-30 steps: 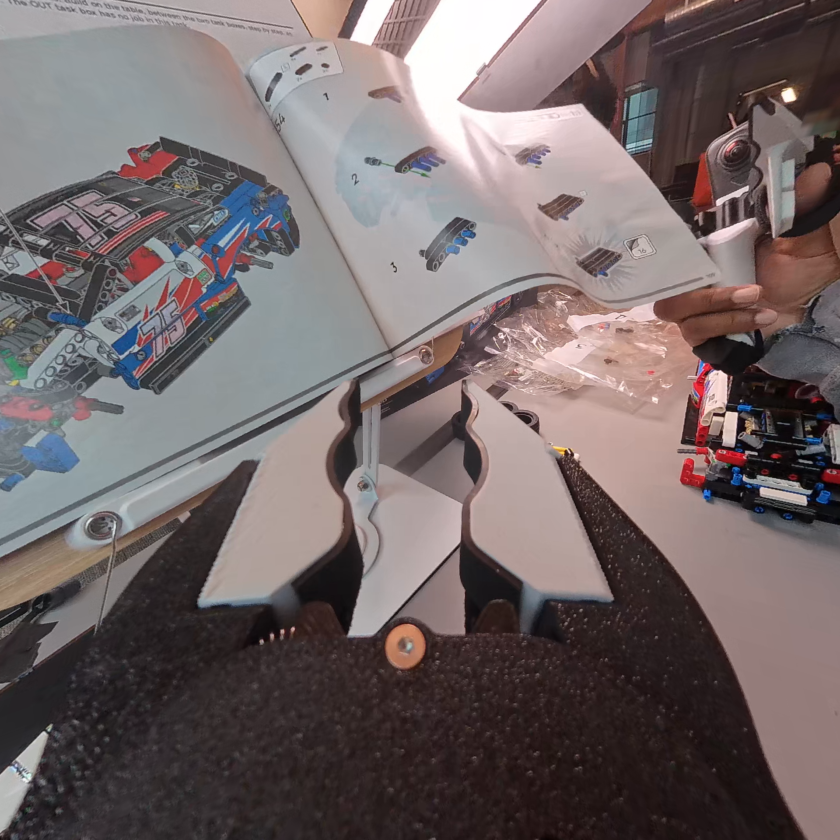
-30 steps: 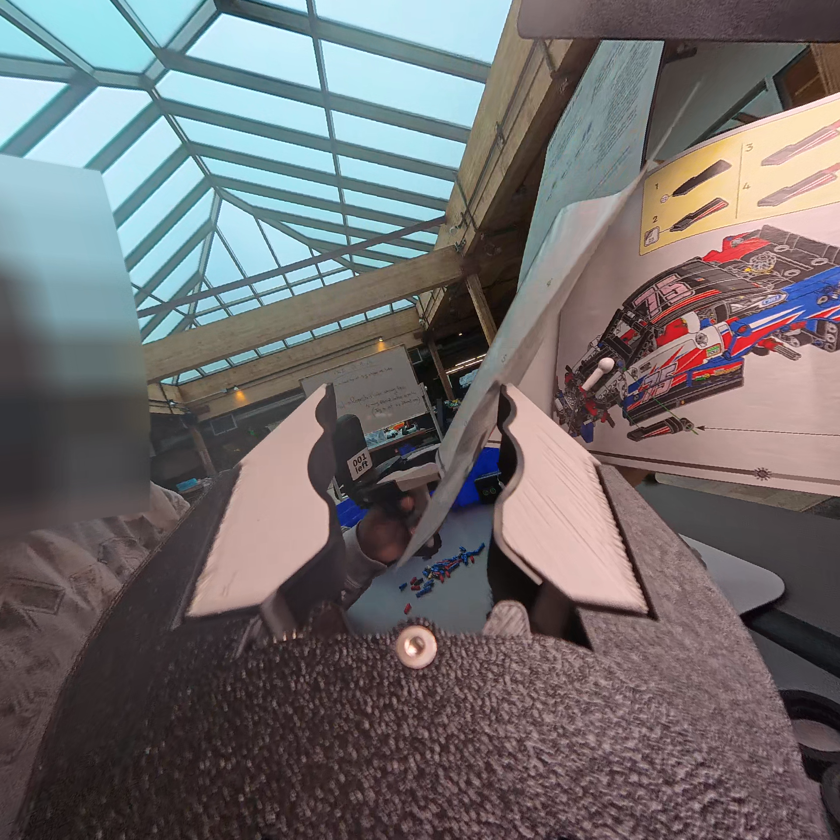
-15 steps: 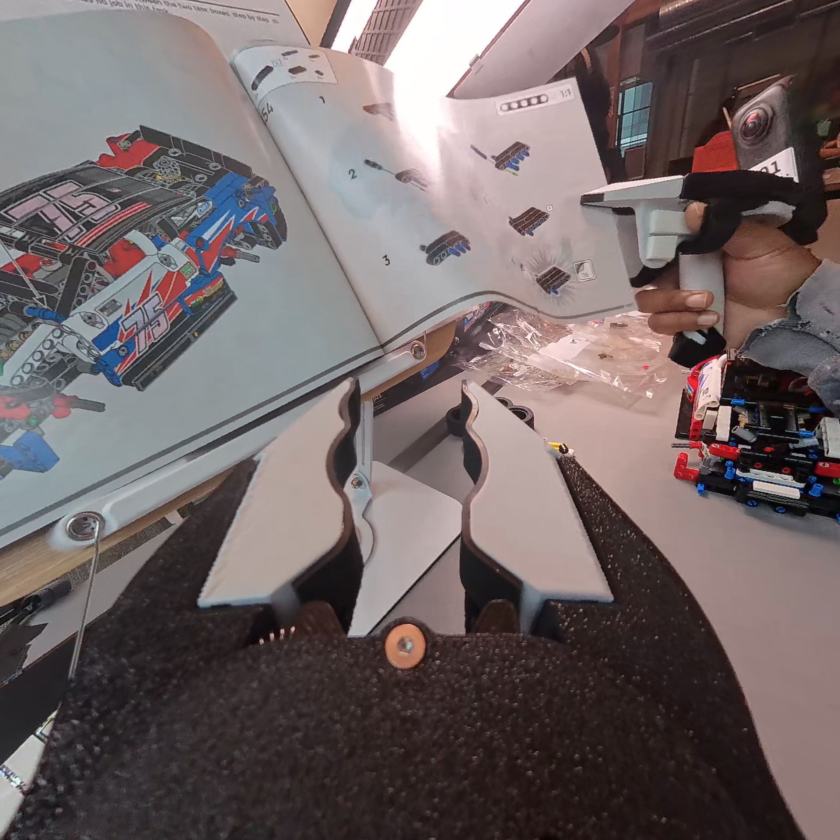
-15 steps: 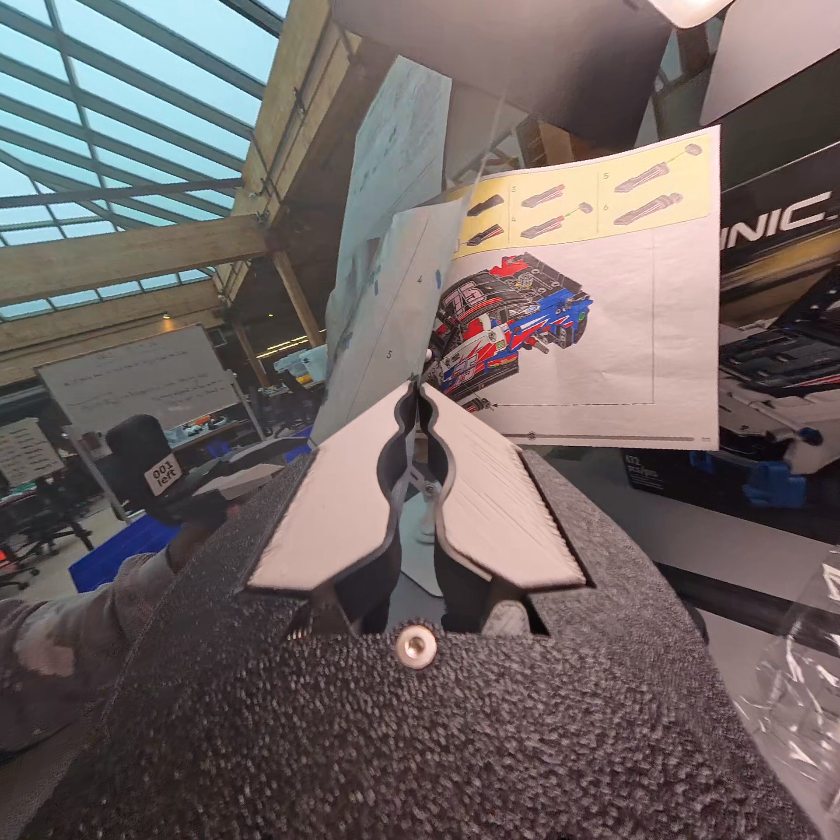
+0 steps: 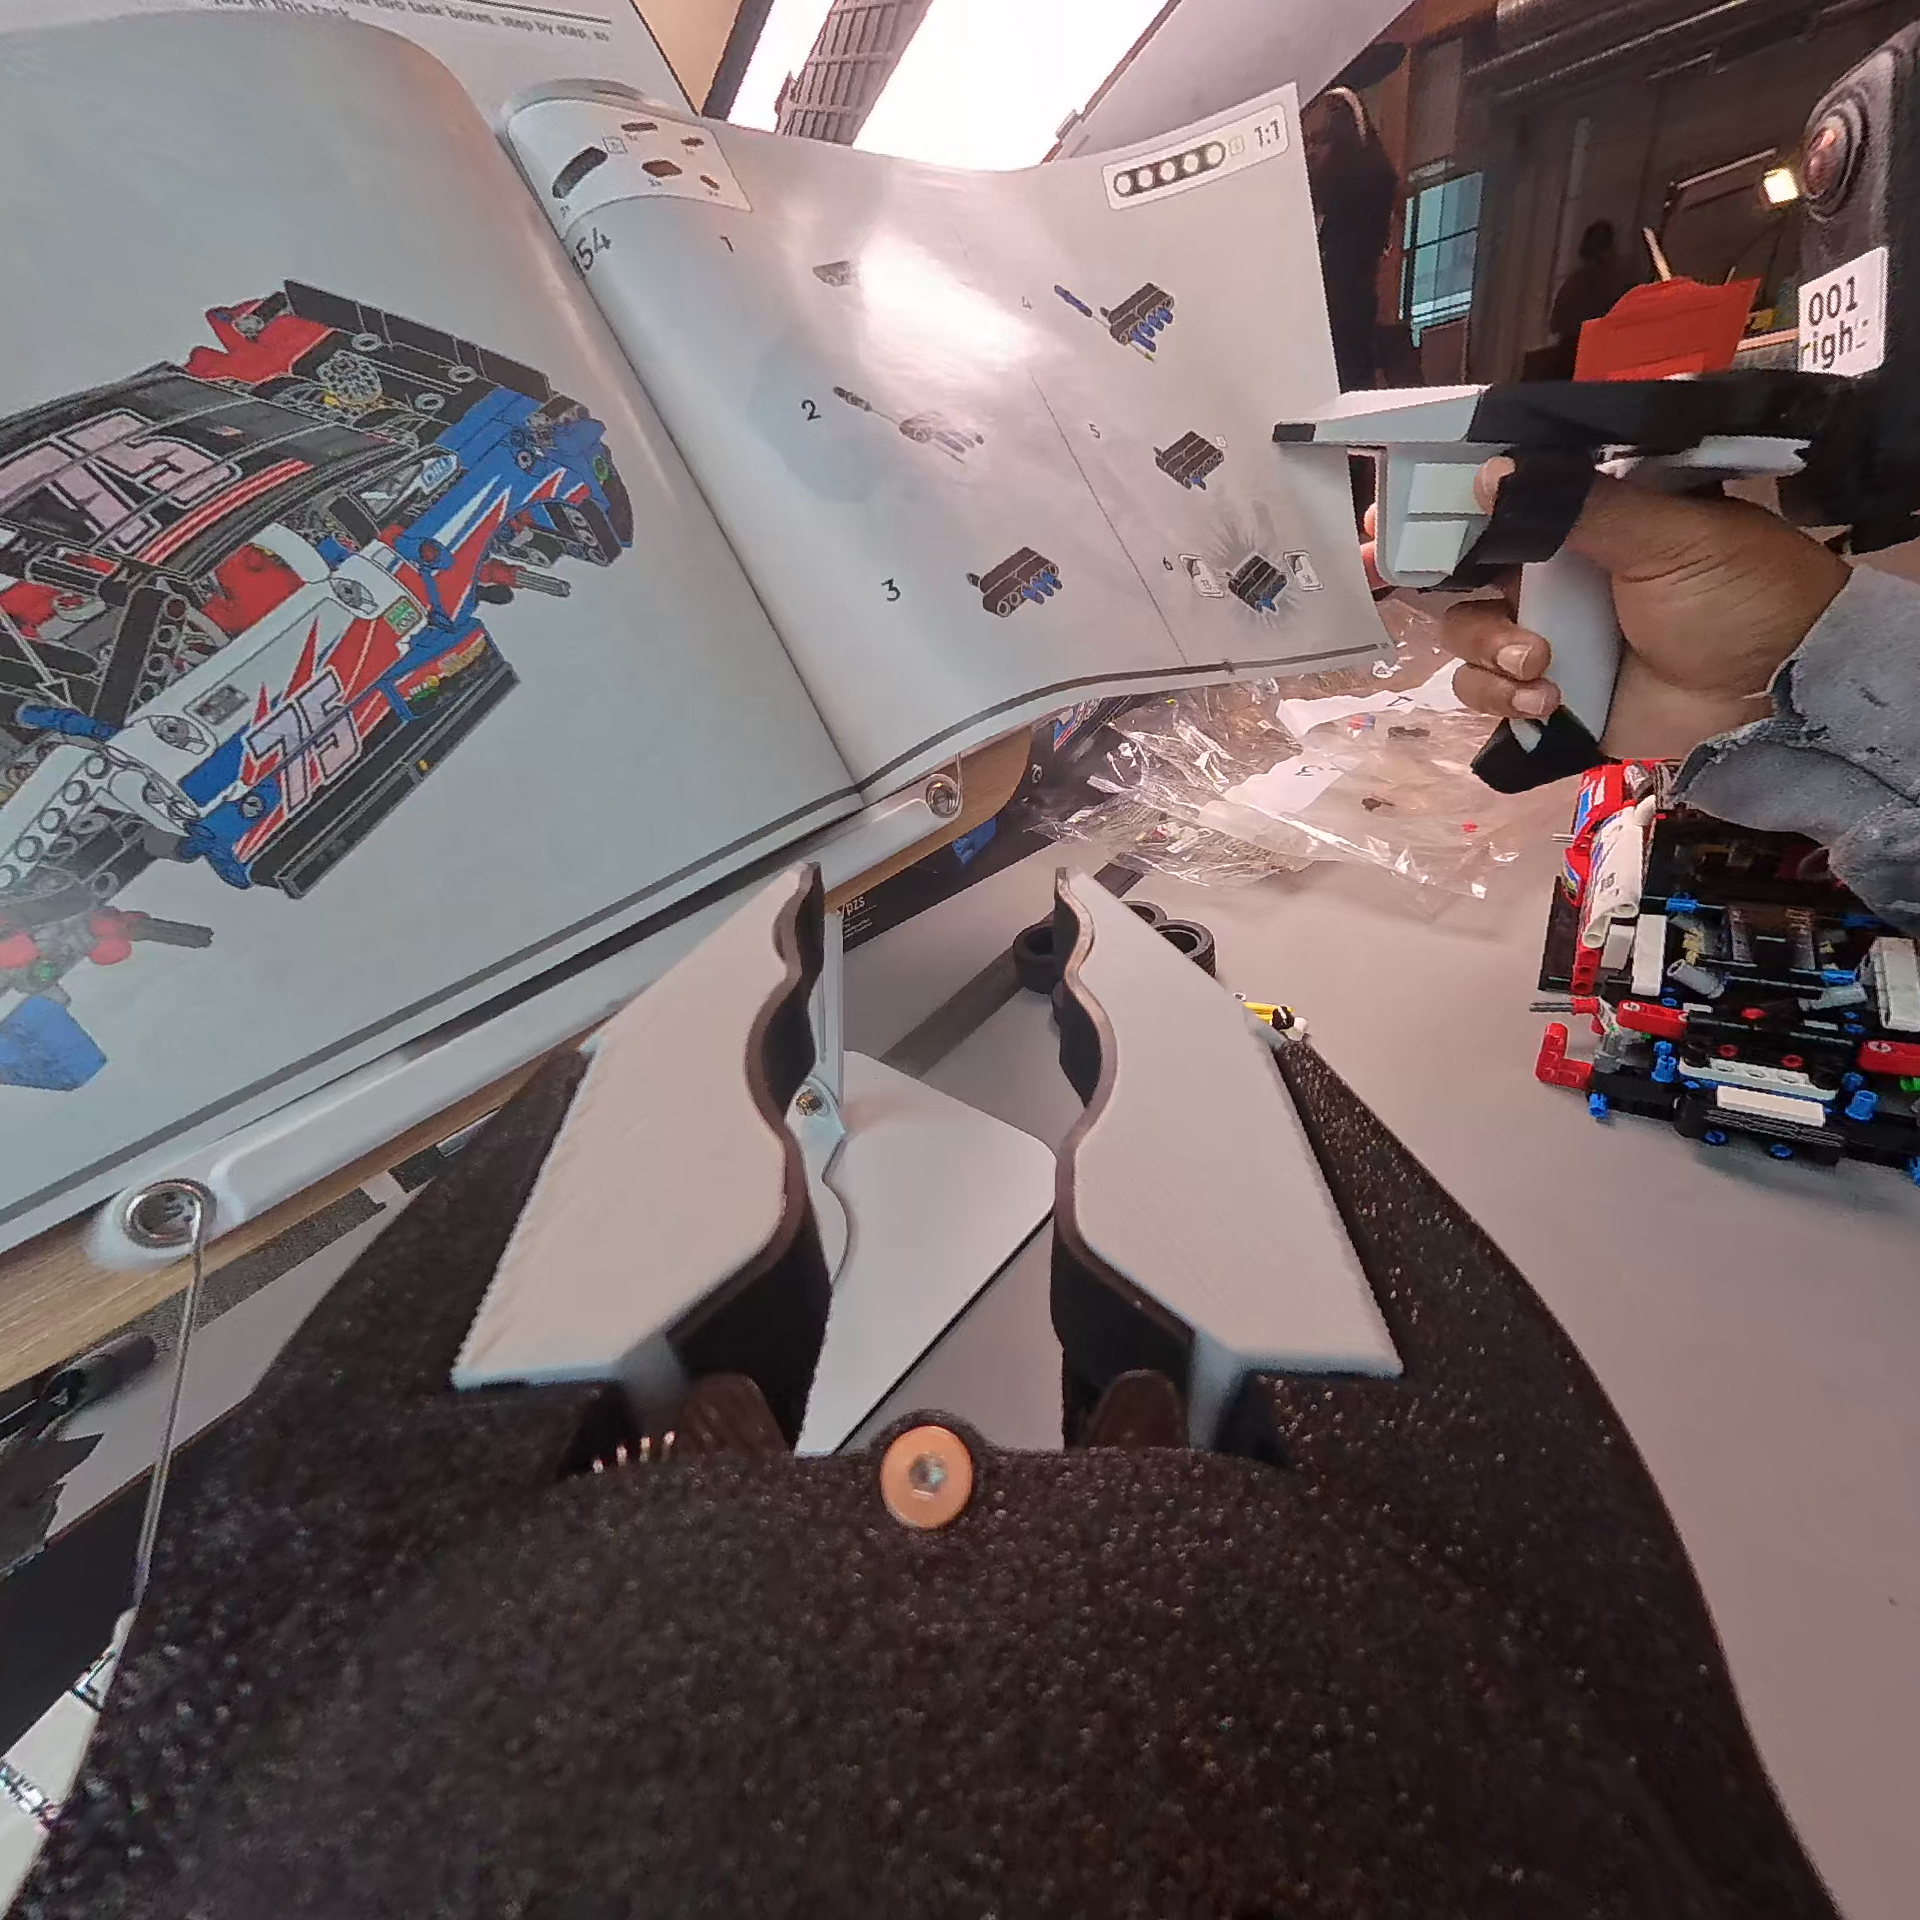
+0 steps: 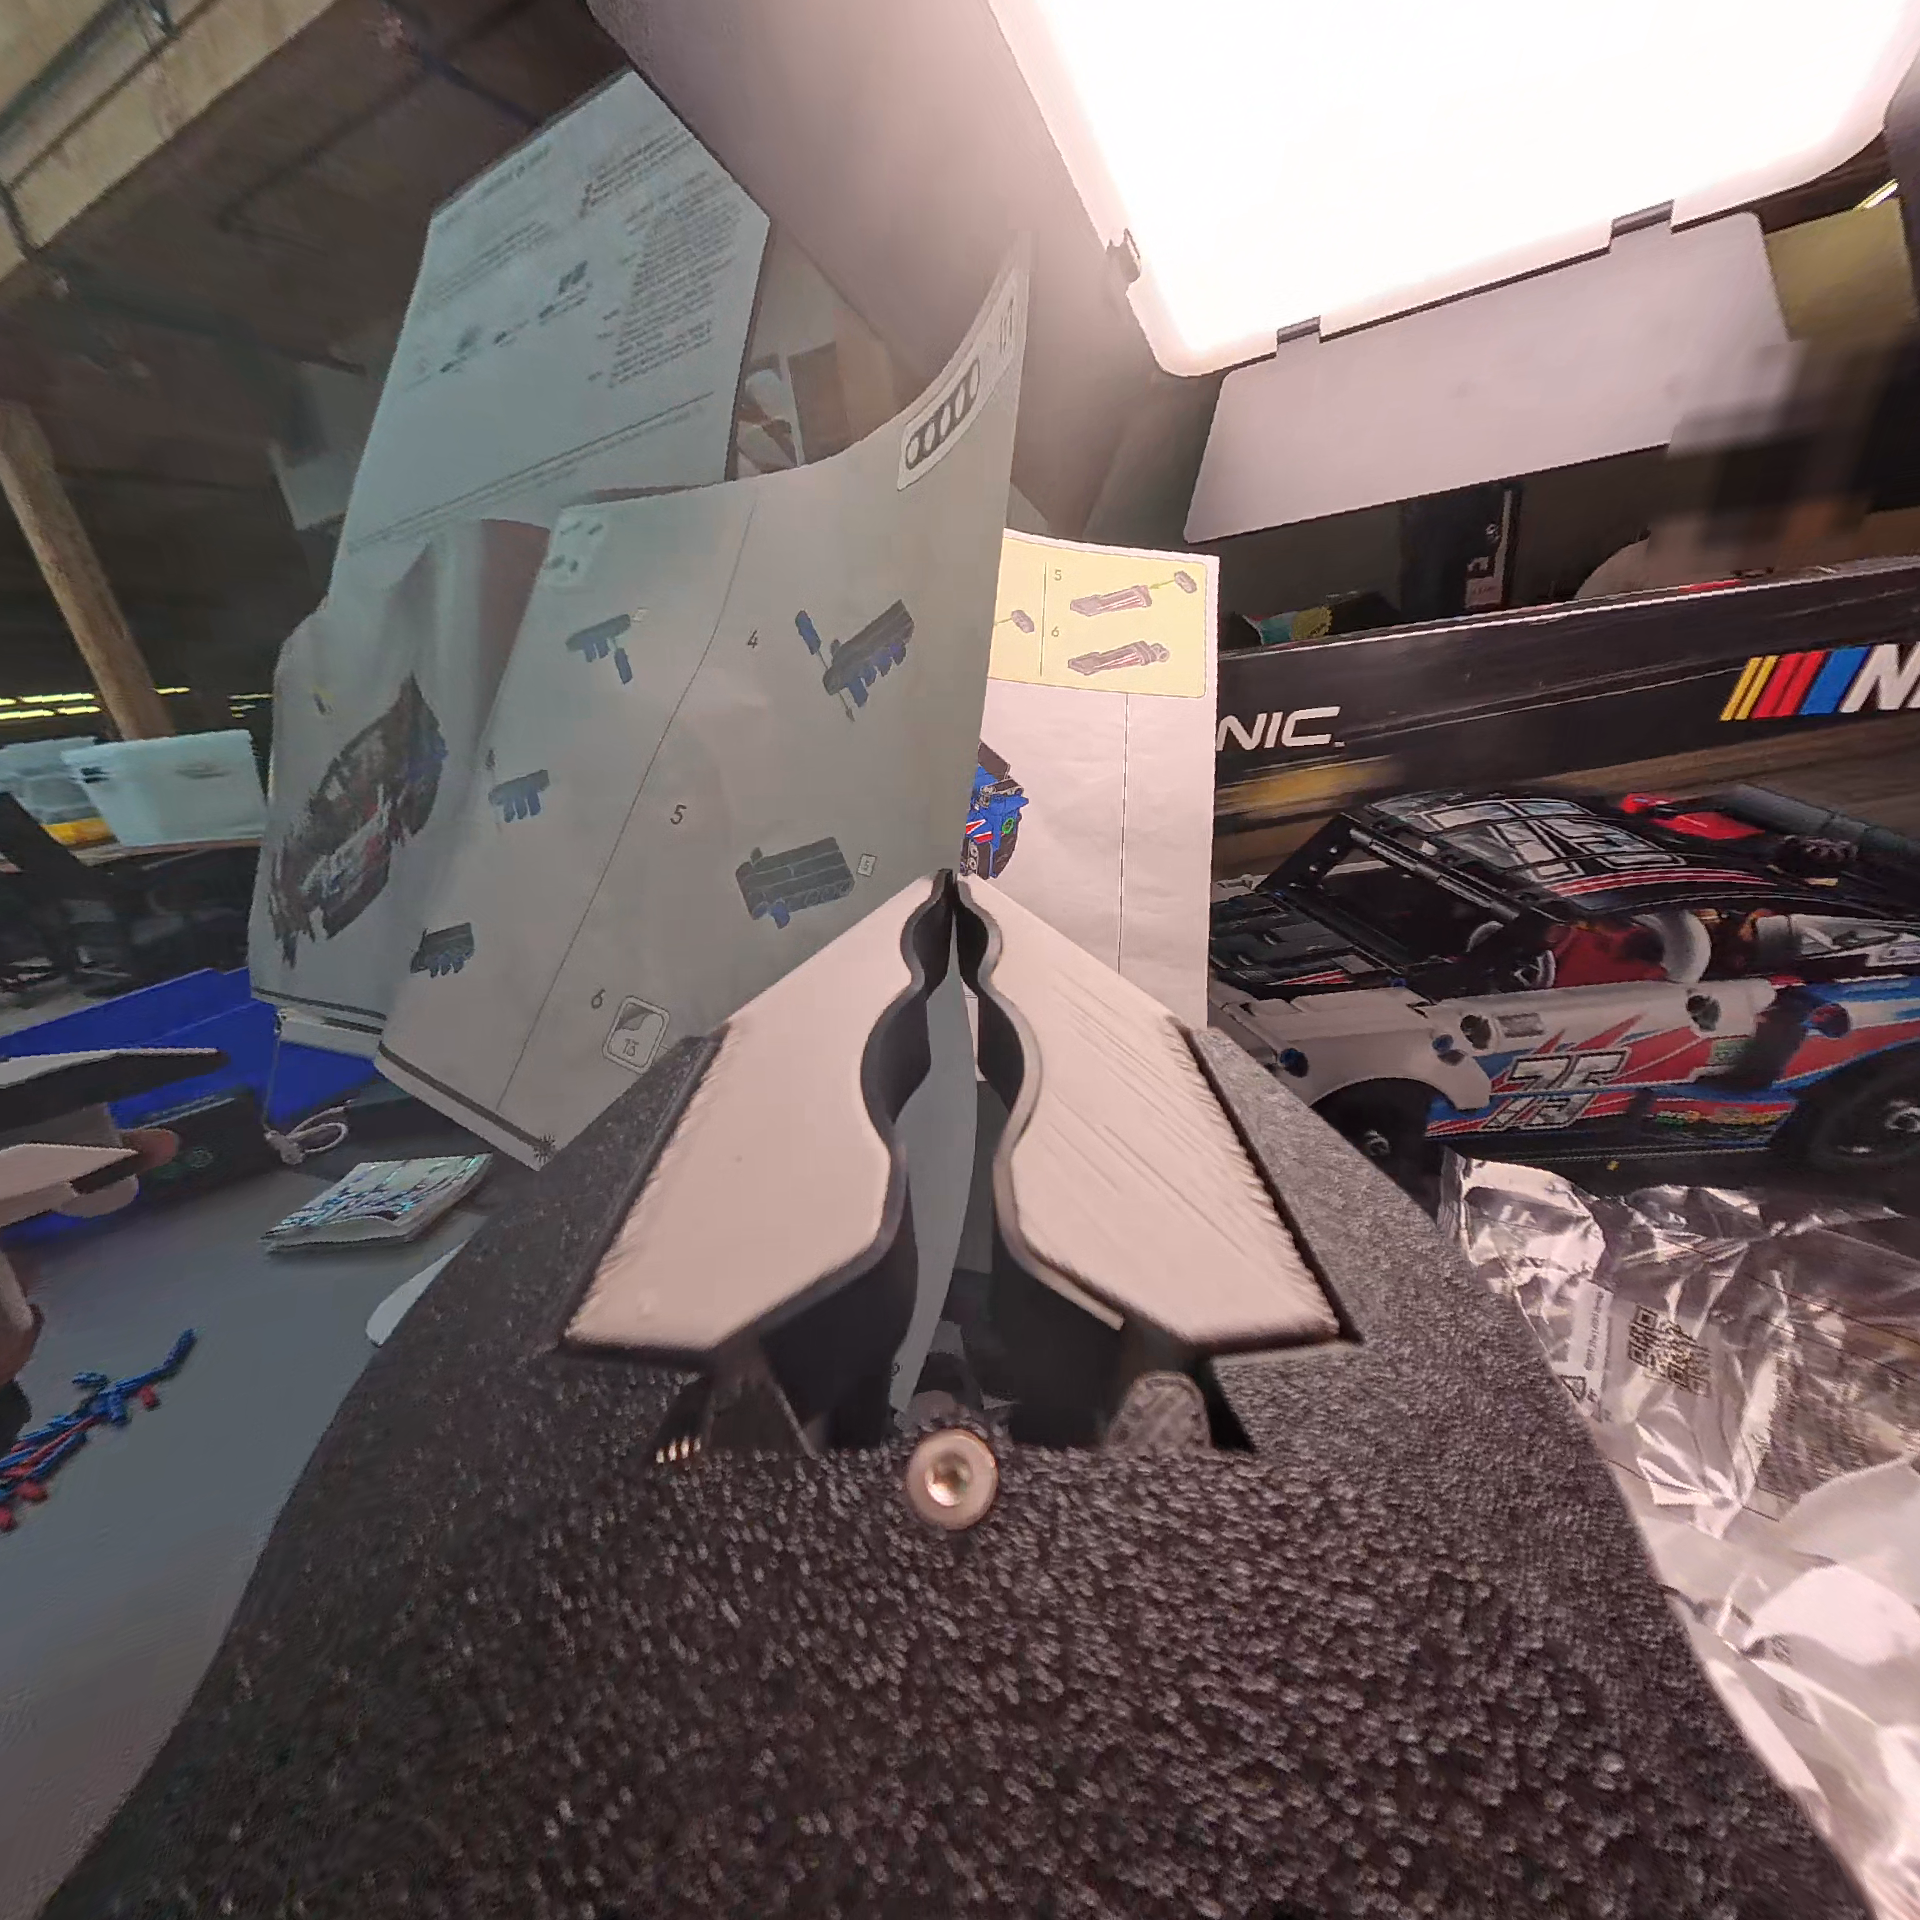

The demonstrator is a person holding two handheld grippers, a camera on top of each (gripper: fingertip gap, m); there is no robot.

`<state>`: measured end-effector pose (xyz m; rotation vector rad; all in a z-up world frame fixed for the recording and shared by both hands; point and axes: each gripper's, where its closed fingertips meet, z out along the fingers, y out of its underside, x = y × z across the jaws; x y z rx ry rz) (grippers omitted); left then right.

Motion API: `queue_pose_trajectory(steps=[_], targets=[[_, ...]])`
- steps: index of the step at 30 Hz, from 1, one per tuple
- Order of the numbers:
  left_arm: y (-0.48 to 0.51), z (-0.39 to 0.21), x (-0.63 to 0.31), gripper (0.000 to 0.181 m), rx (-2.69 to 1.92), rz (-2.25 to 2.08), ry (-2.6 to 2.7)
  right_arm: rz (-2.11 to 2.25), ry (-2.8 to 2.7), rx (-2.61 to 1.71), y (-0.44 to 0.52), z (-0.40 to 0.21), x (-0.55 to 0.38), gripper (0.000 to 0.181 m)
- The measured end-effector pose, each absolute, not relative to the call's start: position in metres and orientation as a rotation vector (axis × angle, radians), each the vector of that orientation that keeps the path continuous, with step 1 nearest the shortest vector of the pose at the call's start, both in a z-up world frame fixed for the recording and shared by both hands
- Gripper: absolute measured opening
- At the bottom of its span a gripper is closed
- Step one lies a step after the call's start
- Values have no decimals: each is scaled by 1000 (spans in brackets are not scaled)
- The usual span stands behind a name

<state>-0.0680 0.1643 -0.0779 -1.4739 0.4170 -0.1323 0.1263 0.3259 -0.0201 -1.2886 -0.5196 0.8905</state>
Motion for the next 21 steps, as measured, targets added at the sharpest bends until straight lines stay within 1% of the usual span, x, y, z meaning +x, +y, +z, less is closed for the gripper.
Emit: queue_pose_trajectory(steps=[1,8,18,21], targets=[[164,-78,-68,42,-1476,-132,419,883,-519,-1290,327,-20,127,0],[165,-79,-66,42,-1476,-122,426,928,-570,-1294,319,-18,121,0],[161,-71,-64,43,-1456,-118,428,1057,-692,-1169,281,8,112,0],[161,-70,-62,47,-1454,-111,439,1143,-751,-1152,264,11,98,0]])
